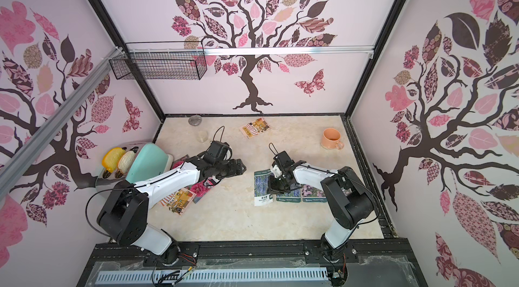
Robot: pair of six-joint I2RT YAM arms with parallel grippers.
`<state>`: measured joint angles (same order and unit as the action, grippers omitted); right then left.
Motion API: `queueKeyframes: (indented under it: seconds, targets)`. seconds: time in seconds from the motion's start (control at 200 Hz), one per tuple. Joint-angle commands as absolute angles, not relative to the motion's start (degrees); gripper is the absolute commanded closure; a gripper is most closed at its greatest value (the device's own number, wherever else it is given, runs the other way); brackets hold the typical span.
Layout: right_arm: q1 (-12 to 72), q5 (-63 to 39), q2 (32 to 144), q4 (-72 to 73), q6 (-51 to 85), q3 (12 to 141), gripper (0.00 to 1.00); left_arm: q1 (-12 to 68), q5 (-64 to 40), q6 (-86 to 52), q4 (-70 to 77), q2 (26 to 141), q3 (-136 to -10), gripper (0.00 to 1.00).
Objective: Arrange the seed packets in a row
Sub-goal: Place the seed packet at the center of the board.
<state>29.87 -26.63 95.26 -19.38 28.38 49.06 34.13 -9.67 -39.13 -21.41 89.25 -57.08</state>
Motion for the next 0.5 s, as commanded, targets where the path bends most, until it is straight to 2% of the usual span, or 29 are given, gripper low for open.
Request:
queueKeyframes:
  seconds: [0.0,0.075,0.165,0.285,0.495]
  targets:
    - [29.97,-25.84,94.69,-16.09,29.7,49.01,0.83,35.54,-8.53,-41.78,-16.32,90.73,-57.14,0.18]
    - [29.97,-25.83,95.09,-16.26,29.89,49.34,0.78,36.01,-9.72,-41.78,-15.67,93.14,-58.44,0.2]
    - [30.08,-25.06,94.93,-16.71,30.15,49.63,0.66,36.55,-10.72,-41.49,-15.39,95.69,-60.13,0.23]
    - [29.99,-23.81,94.49,-18.54,29.77,50.45,0.62,36.9,-12.0,-41.66,-14.44,97.5,-61.05,0.24]
    - [29.99,-23.21,93.71,-19.67,29.44,50.89,0.61,37.01,-12.82,-41.69,-13.46,99.22,-60.95,0.25]
